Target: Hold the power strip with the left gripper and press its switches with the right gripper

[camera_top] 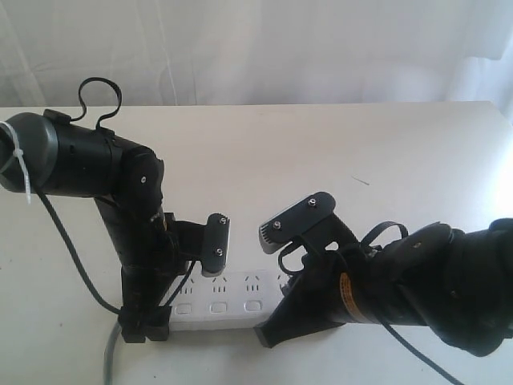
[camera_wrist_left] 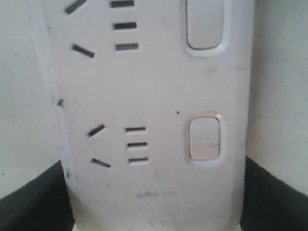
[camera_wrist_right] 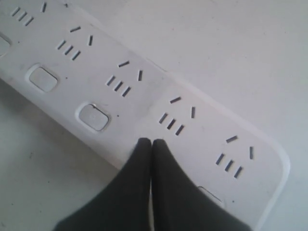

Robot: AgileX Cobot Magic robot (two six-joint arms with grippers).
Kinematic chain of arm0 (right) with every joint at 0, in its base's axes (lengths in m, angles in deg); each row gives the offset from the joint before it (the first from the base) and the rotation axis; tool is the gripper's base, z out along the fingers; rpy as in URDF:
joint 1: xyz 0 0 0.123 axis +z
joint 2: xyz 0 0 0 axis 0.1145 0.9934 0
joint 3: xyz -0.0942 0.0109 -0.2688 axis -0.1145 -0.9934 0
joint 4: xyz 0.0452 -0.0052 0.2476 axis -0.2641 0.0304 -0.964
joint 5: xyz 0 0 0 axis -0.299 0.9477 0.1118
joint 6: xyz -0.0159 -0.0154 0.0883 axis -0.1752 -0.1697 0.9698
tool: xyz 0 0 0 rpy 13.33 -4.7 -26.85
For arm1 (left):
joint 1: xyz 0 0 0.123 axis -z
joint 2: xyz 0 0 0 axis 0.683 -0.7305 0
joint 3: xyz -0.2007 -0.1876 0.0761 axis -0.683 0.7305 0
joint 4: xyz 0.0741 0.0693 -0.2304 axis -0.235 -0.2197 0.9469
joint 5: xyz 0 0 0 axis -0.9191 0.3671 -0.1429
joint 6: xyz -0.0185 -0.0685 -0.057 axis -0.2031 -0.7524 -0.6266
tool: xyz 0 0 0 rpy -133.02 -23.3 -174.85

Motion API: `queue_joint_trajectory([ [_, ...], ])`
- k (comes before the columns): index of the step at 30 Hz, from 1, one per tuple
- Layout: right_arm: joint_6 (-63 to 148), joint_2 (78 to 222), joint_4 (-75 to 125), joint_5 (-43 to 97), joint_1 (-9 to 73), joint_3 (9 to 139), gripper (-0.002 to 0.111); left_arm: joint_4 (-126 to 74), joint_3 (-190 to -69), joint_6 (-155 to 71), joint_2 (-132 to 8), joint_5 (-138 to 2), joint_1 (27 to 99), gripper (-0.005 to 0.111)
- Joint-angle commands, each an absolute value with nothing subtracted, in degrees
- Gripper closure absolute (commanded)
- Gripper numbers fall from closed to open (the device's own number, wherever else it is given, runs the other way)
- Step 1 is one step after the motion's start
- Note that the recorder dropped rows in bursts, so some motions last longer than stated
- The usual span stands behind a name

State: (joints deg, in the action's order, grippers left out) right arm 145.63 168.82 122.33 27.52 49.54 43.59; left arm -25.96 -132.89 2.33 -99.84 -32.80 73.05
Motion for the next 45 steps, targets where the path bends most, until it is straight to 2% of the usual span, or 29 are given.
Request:
queue_joint_trajectory([
  [1, 146.4, 168.8, 122.2, 27.7, 49.4, 43.4, 0.108, -25.2, -131.8, 2.5, -101.7, -30.3, 73.2, 0.107],
  [25, 146.7, 178.0, 122.2, 27.9, 49.4, 43.4, 0.108, -25.2, -131.8, 2.4, -101.7, -29.9, 73.2, 0.107],
  [34, 146.7, 160.7, 122.1, 29.3, 49.4, 43.4, 0.108, -24.9, -131.8, 2.4, -101.7, -29.9, 73.2, 0.107],
  [45, 148.6, 163.9, 122.0, 32.7, 49.4, 38.6, 0.108, -24.9, -131.8, 2.4, -101.7, -28.0, 73.2, 0.107],
])
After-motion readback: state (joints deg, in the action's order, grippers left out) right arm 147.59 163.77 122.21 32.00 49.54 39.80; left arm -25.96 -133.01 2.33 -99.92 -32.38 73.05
